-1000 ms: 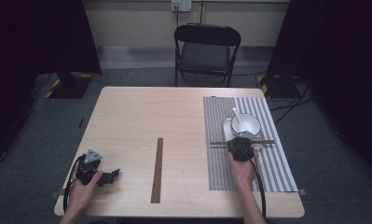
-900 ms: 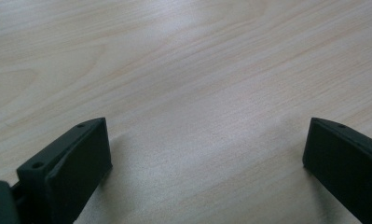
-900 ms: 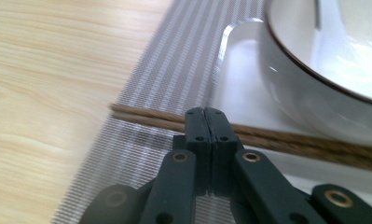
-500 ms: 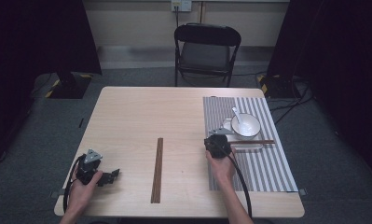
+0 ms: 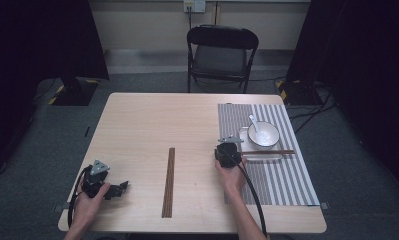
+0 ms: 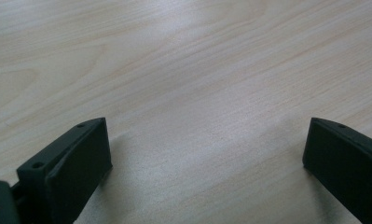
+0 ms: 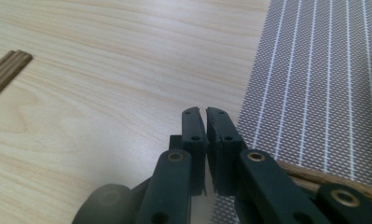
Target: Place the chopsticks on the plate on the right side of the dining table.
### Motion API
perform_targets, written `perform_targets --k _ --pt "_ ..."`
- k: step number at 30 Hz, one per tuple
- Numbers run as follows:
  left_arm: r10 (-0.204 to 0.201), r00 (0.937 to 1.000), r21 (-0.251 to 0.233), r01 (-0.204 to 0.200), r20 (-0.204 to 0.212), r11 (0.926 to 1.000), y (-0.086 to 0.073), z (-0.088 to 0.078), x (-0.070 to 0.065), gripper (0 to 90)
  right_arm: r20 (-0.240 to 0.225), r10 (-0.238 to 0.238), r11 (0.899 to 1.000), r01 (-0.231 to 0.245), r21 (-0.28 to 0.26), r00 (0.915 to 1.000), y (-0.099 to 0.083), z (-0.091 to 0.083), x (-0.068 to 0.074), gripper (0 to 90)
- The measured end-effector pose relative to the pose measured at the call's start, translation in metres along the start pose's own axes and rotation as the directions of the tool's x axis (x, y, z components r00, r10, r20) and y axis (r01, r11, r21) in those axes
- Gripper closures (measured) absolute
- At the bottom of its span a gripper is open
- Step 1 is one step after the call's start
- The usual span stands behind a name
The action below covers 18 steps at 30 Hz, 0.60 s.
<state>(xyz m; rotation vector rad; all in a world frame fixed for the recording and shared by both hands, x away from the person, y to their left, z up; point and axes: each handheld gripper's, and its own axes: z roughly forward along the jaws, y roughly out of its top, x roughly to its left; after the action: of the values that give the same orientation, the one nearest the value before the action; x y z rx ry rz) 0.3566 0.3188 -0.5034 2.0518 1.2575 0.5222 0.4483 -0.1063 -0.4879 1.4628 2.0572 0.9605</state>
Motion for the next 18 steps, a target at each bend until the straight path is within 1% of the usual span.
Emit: perform_targets --k 5,9,12,15,16,18 --pt "0.001 1.0 0.001 -0.001 0.0 1.0 0.0 0.0 0.0001 0.3 0.008 0.014 1.0 -0.014 -0.007 0.9999 0.0004 0.0 -0.0034 86.5" --pt "-0.002 1.0 -0.001 0.002 0.0 1.0 0.0 0.0001 -0.0002 0.3 0.028 0.018 1.0 -0.018 -0.002 0.9995 0.0001 -0.0001 -0.0051 86.5" --pt "0.001 1.0 0.0 -0.001 -0.001 1.0 0.0 0.0 0.0 0.3 0.03 0.023 1.0 -0.023 -0.001 0.9993 -0.0006 -0.0004 -0.0063 86.5" --pt "-0.001 1.0 -0.001 0.001 0.0 1.0 0.0 0.0001 -0.0001 0.3 0.024 0.025 1.0 -0.024 -0.005 0.9994 -0.0006 -0.0006 -0.0064 86.4" --pt "0.001 1.0 0.001 -0.001 0.0 1.0 0.0 -0.0001 0.0 0.3 0.016 0.026 1.0 -0.026 -0.008 0.9995 -0.0006 -0.0004 -0.0057 86.5" --pt "0.001 1.0 0.001 -0.001 0.0 1.0 0.0 -0.0001 0.0 0.3 0.009 0.015 1.0 -0.015 -0.009 0.9999 -0.0007 -0.0002 -0.0029 86.3"
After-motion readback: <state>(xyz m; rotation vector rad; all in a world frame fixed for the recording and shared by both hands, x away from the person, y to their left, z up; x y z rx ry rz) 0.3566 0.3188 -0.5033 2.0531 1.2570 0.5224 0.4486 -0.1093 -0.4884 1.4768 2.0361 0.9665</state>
